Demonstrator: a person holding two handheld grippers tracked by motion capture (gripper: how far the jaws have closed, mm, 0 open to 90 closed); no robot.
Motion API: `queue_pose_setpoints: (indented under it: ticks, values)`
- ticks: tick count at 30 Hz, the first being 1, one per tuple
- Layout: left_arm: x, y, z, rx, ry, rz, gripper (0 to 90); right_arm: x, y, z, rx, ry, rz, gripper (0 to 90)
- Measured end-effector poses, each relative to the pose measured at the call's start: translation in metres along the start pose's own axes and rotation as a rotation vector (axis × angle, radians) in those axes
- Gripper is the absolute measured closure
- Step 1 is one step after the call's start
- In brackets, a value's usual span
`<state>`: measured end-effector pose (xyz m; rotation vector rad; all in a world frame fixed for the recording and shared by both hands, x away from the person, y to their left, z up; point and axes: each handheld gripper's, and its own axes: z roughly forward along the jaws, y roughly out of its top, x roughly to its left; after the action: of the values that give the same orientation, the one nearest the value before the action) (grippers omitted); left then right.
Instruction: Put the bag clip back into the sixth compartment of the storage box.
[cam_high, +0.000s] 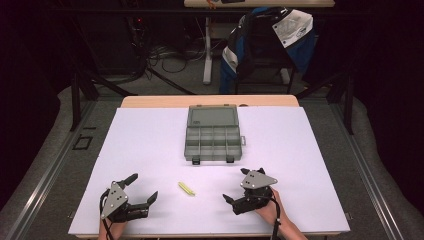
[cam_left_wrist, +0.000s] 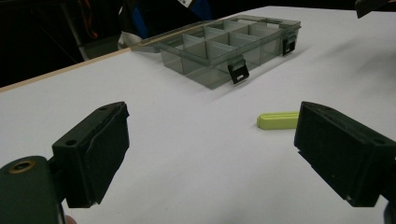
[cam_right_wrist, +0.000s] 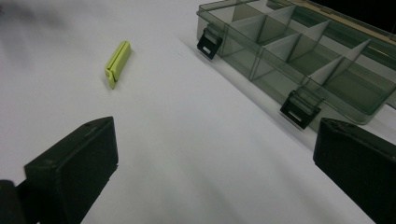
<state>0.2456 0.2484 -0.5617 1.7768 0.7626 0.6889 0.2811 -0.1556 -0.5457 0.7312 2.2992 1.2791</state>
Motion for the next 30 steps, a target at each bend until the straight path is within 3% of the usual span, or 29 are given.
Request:
queue_pose_setpoints:
  ticks: [30]
  values:
    - [0.000,0.001,0.001,0.000,-0.006,0.006,10.4,0.025,0.043,0.042,0.102,0.111,-0.001,0.0]
